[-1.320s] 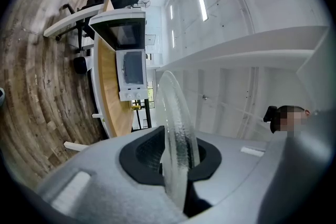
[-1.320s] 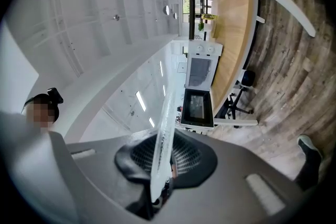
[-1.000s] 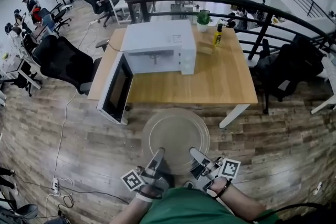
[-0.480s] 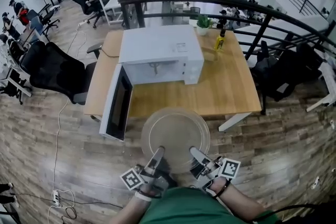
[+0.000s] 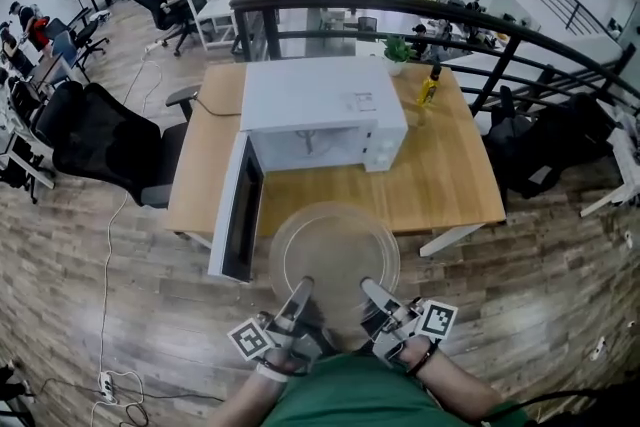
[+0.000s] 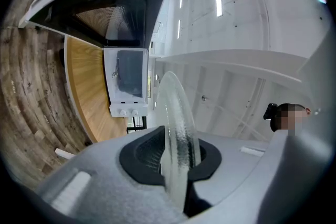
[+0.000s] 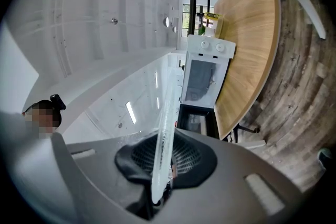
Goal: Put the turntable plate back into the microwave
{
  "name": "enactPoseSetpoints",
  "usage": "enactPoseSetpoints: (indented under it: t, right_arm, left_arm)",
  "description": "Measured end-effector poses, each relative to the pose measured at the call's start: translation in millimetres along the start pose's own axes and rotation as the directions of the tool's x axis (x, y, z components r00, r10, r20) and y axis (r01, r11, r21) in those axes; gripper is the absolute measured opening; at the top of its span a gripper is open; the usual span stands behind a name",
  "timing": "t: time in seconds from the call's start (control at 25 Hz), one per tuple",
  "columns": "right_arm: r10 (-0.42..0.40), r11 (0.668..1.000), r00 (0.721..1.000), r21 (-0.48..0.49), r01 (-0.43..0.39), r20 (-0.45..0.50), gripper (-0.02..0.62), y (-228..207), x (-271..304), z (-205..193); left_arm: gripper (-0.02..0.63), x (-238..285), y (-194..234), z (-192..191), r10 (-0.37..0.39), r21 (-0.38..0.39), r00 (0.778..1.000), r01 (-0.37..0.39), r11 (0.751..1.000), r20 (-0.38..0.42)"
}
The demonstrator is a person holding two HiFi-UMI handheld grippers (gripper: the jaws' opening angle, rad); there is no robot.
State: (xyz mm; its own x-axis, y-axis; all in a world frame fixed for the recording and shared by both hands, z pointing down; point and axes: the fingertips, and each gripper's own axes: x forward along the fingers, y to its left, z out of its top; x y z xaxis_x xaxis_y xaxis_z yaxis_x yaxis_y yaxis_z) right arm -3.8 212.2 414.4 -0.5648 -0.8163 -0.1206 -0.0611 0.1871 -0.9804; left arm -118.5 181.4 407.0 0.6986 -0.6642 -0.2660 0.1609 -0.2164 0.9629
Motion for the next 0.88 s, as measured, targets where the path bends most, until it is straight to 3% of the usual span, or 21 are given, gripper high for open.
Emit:
enactPoseSetpoints:
  t: [0.52, 0.88]
  right_arm:
    - [-0.014, 1.0, 0.999, 0.006, 0.014, -0.031, 0.037, -15.0, 27.7, 6.9]
    - [0.007, 0.999, 0.996, 0.038, -0.003, -0.092, 0.038, -35.9, 58.6, 44.3]
  left_arm:
    - [0.043, 8.4, 12.7, 25.3, 0.005, -0.017, 0.999, -0.005, 1.0, 0.033]
    - [0.043, 43.2, 33.5, 45.7, 0.029, 0.007, 0.995, -0.03, 1.0, 0.09]
